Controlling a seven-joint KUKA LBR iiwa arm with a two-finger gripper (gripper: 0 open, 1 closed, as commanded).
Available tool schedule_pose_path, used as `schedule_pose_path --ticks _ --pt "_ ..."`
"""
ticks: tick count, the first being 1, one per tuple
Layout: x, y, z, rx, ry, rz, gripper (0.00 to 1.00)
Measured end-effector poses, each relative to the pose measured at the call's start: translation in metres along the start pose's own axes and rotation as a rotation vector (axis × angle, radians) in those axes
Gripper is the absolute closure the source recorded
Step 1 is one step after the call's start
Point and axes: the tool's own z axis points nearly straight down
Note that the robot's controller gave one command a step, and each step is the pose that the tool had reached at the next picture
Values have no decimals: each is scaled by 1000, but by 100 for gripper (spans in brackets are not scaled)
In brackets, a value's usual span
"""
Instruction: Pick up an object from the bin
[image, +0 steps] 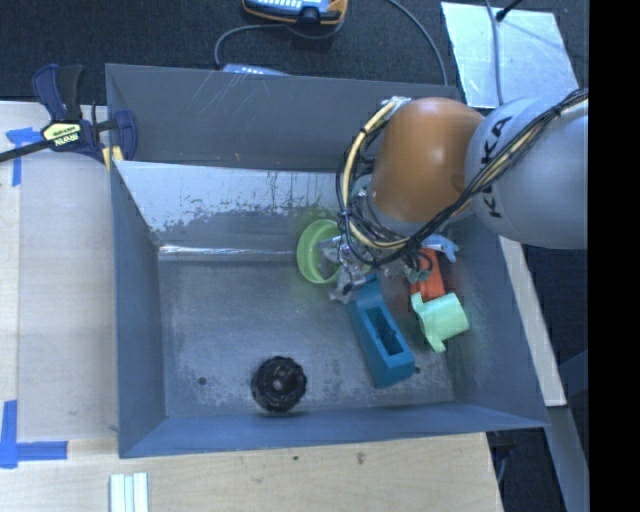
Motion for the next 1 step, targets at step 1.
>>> schedule_pose_path --ticks 1 --pt "4 -3 -16 1 1 230 100"
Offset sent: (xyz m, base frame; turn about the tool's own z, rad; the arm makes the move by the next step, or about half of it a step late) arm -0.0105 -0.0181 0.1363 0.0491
